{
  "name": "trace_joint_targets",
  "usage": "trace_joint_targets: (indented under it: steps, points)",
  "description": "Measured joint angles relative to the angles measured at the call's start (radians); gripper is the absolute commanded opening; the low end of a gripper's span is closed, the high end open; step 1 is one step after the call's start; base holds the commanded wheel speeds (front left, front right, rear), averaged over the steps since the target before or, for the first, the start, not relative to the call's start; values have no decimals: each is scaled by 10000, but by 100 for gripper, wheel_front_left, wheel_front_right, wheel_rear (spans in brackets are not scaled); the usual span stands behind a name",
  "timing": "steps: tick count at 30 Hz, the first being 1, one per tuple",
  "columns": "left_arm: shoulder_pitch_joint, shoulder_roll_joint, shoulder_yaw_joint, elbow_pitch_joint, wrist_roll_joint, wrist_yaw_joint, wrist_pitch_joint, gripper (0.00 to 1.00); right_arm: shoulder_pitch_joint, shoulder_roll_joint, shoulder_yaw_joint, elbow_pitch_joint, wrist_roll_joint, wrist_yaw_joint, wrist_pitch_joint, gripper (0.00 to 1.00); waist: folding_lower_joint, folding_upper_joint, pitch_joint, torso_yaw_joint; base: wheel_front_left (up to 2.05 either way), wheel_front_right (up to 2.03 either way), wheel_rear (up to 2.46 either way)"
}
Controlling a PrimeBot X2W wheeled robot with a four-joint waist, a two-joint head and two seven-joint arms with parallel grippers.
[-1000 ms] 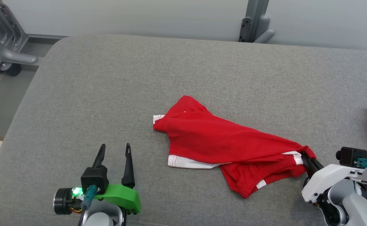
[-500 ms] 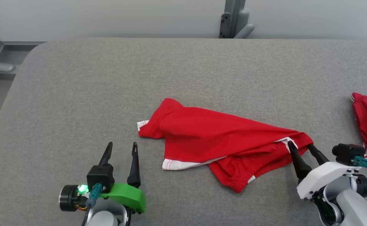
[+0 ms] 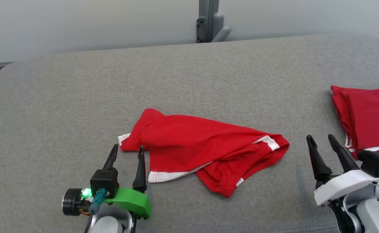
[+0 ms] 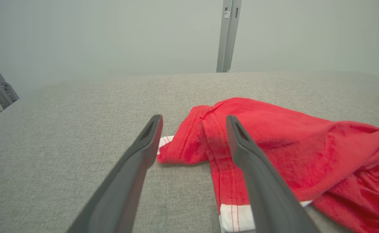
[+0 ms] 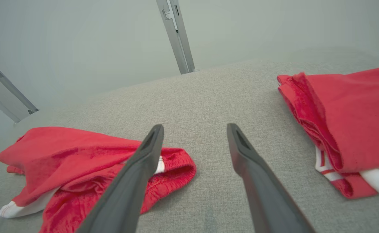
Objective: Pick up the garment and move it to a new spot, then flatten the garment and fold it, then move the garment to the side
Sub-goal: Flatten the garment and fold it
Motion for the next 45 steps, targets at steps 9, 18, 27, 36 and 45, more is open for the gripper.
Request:
trace_joint_targets:
  steps: [9, 18, 27, 36, 45]
  points:
    - [234, -10, 4, -144, 29, -86, 0, 100, 544, 846, -913, -1912, -2201, 0, -4, 100, 0, 0, -482, -274, 0, 0, 0]
    - [994, 84, 407, -593, -165, 92, 0, 100, 1354, 2019, -1647, -2892, -3599, 0, -13, 100, 0, 0, -1006, -163, 0, 0, 0]
    - [1718, 174, 920, -1227, -389, 326, 0, 100, 1930, 2456, -1785, -2928, -4103, 0, -117, 100, 0, 0, -1313, 0, 0, 0, 0]
    - [1896, 188, 1055, -1392, -422, 347, 0, 100, 2045, 2510, -1555, -2512, -4086, 0, -10, 100, 0, 0, -1373, -2, 0, 0, 0]
    - [1894, 205, 1072, -1338, -477, 324, 0, 100, 1992, 2518, -1450, -2138, -3985, 0, -15, 100, 0, 1, -1316, -23, 0, 0, 0]
